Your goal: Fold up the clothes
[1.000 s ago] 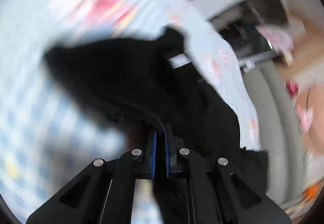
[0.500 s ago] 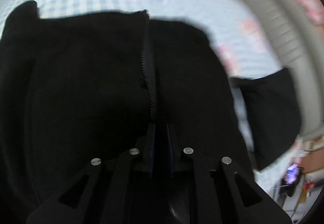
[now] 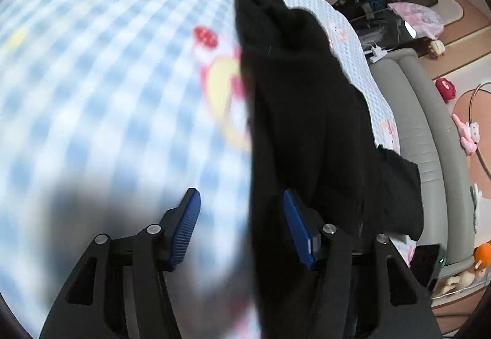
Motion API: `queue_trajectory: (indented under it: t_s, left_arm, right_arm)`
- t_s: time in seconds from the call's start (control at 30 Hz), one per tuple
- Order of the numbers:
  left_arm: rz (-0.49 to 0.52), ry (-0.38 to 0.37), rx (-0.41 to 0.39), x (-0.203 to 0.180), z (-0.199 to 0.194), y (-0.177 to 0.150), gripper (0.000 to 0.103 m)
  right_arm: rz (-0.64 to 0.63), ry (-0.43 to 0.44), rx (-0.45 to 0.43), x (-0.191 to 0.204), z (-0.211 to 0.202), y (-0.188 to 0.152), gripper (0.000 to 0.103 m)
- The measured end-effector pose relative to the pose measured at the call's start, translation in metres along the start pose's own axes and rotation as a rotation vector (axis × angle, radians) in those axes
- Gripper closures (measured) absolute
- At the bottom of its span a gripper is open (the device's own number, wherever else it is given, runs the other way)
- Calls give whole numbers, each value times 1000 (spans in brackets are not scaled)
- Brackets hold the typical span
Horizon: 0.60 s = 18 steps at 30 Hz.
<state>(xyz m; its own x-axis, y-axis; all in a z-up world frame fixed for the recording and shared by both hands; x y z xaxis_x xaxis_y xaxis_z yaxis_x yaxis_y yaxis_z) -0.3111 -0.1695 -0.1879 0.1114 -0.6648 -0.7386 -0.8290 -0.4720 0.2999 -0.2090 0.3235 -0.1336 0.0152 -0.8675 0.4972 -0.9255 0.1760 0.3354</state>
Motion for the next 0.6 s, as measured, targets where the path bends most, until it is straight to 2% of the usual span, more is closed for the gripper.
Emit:
queue_trajectory:
  t_s: [0.07,0.13,0.23,0.27,0.3,0.33,0.37,0.47,0.57,0.6]
  left_arm:
    - [-3,-36,-6,-7,-2,-7,46]
    - [3,-50,10,-12,6,-9,46]
    - [25,-15,73,-11,46,-4,47]
    - [31,-2,89,-15,65,-9,70]
    - [23,-10,97,-18,67,-7,88]
    - [23,-15,94,-21,66,-4,91]
    - [48,-2,47,-29,52,2,93]
    - [122,72,-146,-49,-17,20,94]
    - [58,127,-265,-25,-81,24,94]
    - [48,190,-275,-7,-89,21,94]
  right_arm:
    - [37,-26,-42,-23,-20,7,64]
    - [96,-32,-92,-39,-38,13,53]
    - [190,-50,-153,-58,-57,13,52]
    - [218,-62,-169,-62,-58,14,52]
    - [241,-76,-186,-61,-57,16,52]
    - [264,-89,-203,-60,-56,18,44]
    - [272,-97,-213,-59,-56,20,39]
    - [224,-107,-206,-43,-57,20,39]
    - [176,-118,-210,-35,-64,18,39]
    - [167,-127,-205,-34,-65,17,39]
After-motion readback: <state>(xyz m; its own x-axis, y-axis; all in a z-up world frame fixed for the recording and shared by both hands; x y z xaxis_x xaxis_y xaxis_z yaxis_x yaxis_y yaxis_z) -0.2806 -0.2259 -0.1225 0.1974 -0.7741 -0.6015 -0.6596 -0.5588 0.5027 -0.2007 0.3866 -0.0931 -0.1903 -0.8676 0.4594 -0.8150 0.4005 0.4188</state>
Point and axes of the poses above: each gripper's, at about its wrist camera, not at the fingertips, and z roughly the way its jaws point, x to its left, y to its top, the point moved 8 cm from there along z, roughly the way its jaws point, and after that the axes turned 7 degrees about -y, right-handed, at the moved point
